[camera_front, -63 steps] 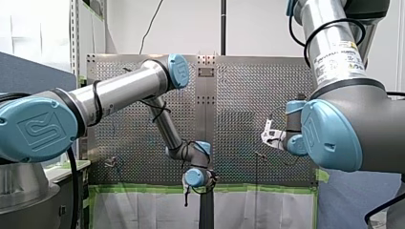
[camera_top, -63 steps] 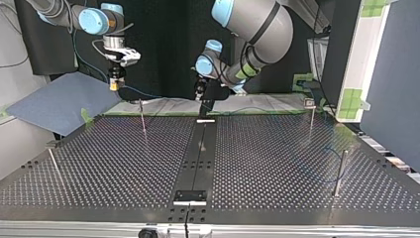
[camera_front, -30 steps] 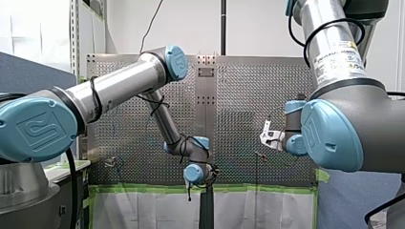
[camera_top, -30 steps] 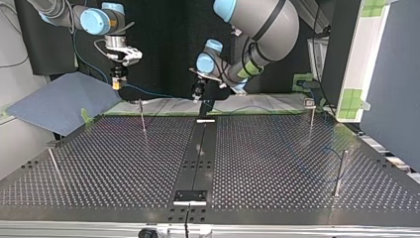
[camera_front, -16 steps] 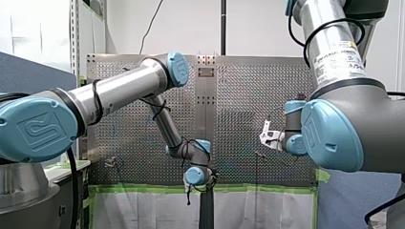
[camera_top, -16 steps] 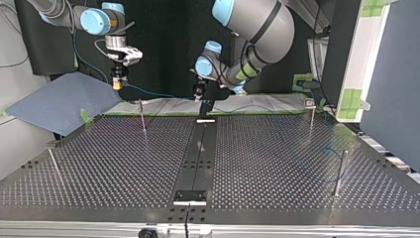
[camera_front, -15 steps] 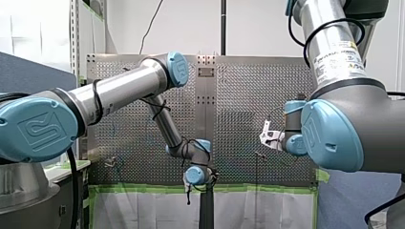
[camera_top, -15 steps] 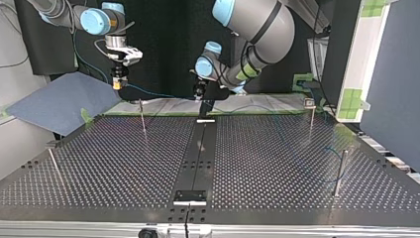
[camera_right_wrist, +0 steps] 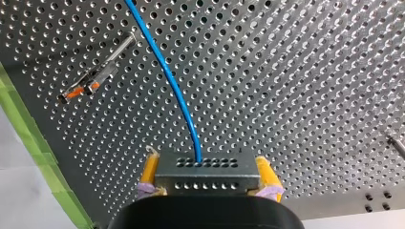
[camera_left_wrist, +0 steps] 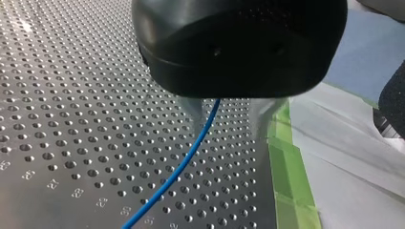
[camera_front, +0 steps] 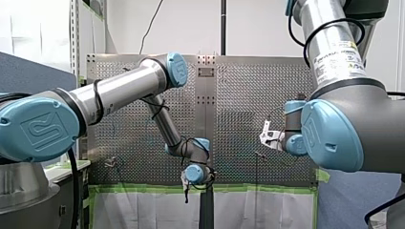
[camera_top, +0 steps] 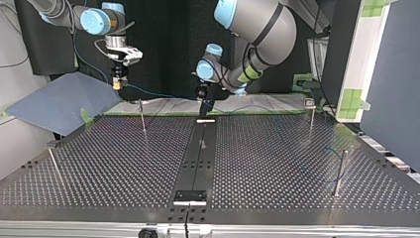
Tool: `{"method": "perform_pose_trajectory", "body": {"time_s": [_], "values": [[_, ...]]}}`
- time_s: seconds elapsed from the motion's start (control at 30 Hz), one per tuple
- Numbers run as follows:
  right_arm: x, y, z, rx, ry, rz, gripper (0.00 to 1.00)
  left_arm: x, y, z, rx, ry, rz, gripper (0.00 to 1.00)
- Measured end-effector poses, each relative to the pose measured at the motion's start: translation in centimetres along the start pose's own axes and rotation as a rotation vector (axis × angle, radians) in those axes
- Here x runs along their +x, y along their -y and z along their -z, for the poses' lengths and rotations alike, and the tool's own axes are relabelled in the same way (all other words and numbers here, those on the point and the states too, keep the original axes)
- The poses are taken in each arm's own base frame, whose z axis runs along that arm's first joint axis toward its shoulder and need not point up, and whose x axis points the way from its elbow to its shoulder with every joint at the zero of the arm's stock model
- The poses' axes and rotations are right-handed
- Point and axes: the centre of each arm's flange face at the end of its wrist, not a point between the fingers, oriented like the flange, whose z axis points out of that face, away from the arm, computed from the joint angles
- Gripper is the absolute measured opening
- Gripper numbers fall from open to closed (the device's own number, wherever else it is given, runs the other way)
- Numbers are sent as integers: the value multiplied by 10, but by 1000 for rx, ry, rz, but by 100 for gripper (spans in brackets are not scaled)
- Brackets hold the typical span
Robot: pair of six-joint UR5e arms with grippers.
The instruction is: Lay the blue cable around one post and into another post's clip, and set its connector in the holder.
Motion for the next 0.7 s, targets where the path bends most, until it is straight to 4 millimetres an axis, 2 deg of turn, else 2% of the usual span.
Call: {"method": "perform_pose_trajectory", "body": {"time_s": [0.07, 0.2, 0.27, 0.33, 0.4, 0.47, 0.53, 0.57, 0.7], "values": [[0, 0, 0, 0, 0, 0, 0, -1, 0, -1, 1, 4, -1, 26], [0, 0, 0, 0, 0, 0, 0, -2, 1, -2, 9, 10, 1, 23], [0, 0, 0, 0, 0, 0, 0, -2, 1, -2, 12, 12, 2, 17], [0, 0, 0, 0, 1, 0, 0, -2, 1, -2, 14, 12, 3, 17], [0, 0, 0, 0, 2, 0, 0, -2, 1, -2, 15, 12, 2, 13], [0, 0, 0, 0, 3, 0, 0, -2, 1, -2, 15, 11, 2, 5], [-1, 0, 1, -1, 4, -1, 0, -1, 1, -2, 14, 10, 1, 5], [-1, 0, 1, -1, 5, -1, 0, -1, 0, -2, 13, 8, 0, 0], [-1, 0, 1, -1, 5, -1, 0, -1, 0, -1, 11, 5, -3, 0]]}}
